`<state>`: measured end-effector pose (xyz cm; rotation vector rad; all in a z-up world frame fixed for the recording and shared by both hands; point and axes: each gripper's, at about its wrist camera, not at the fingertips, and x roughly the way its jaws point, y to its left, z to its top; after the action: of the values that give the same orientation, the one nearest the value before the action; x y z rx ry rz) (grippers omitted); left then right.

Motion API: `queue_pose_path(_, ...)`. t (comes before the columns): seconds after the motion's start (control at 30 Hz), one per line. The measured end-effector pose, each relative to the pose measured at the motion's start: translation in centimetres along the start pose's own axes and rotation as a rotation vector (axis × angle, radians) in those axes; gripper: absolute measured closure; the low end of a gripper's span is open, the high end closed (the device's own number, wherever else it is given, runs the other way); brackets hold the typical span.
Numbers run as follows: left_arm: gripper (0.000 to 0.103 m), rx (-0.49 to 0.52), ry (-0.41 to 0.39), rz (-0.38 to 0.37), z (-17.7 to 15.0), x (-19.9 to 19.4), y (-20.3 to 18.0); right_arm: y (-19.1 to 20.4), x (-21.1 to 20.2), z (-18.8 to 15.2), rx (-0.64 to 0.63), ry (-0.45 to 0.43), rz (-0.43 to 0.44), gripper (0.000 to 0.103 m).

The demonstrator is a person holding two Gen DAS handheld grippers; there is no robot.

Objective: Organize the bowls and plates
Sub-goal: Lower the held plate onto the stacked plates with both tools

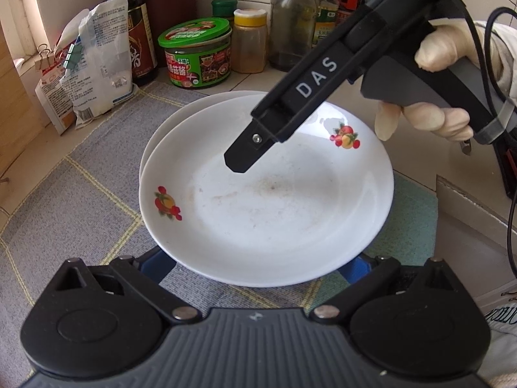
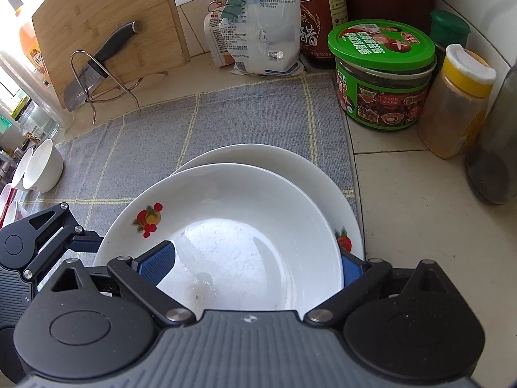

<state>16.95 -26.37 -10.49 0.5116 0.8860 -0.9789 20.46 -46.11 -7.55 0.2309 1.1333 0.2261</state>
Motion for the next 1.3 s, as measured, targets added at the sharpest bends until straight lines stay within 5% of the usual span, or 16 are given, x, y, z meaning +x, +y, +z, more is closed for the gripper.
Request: queue_pose_path(1.3, 0.001, 0.04, -0.037, 0.031, -0.2, 0.0, 0.0, 0.5, -2.5, -1.5, 0.06, -0.028, -0.102, 0.0)
